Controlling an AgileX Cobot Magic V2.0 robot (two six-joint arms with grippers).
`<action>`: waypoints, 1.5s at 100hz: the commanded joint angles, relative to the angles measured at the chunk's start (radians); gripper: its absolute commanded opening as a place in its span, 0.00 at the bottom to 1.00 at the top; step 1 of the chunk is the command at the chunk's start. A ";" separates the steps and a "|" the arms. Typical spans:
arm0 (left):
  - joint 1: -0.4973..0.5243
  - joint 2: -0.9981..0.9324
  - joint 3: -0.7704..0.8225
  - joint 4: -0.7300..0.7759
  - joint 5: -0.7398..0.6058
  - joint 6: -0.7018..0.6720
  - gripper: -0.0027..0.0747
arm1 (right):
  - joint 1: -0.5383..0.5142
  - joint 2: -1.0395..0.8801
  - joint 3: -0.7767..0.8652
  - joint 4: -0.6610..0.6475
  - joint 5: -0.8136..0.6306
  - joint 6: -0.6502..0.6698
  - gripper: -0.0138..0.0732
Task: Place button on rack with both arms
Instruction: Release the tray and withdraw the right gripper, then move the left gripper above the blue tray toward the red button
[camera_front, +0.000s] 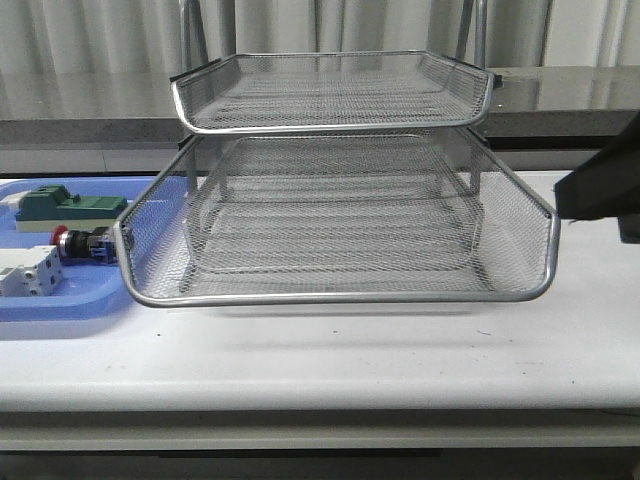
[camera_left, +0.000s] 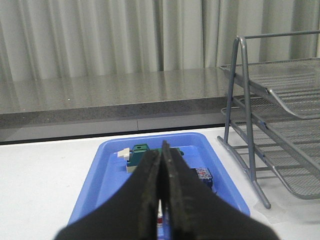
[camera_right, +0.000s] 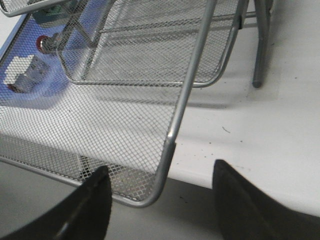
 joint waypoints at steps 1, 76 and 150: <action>0.004 -0.031 0.047 -0.008 -0.085 -0.012 0.01 | 0.000 -0.075 -0.027 -0.137 0.002 0.123 0.68; 0.004 -0.031 0.047 -0.008 -0.085 -0.012 0.01 | 0.000 -0.416 -0.416 -1.402 0.496 1.178 0.68; 0.004 -0.031 0.047 -0.008 -0.085 -0.012 0.01 | 0.000 -0.626 -0.418 -1.406 0.617 1.192 0.08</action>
